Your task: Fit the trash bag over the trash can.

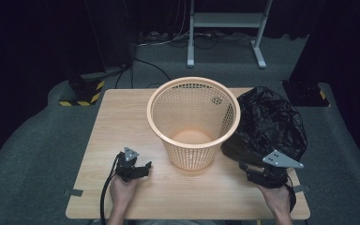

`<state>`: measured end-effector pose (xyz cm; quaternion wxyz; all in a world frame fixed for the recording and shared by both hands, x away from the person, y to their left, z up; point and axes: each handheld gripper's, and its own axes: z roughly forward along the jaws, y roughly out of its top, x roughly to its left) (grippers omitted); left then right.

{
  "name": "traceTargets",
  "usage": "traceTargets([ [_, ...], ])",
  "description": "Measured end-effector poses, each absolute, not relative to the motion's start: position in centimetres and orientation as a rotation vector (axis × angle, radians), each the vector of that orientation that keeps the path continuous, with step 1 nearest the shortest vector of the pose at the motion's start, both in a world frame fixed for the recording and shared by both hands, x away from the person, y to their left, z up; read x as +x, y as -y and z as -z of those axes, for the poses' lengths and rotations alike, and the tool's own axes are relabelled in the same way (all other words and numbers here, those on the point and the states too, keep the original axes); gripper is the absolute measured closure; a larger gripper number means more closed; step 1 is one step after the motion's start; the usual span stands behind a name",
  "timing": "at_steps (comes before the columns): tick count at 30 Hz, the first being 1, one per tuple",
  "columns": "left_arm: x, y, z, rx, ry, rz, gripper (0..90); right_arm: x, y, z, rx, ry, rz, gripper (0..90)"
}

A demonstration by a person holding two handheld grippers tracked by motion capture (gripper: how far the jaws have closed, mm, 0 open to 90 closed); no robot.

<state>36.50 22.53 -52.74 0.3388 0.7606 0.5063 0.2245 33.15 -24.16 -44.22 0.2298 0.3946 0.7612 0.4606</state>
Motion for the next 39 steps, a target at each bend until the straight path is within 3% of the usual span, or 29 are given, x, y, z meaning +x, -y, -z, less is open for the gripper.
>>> traceTargets([
  [39, 36.5, -22.5, 52.8, 1.976, -1.32, -0.585, 22.3, 36.5, 28.6, 39.7, 1.192, -1.944, -1.261, 37.6],
])
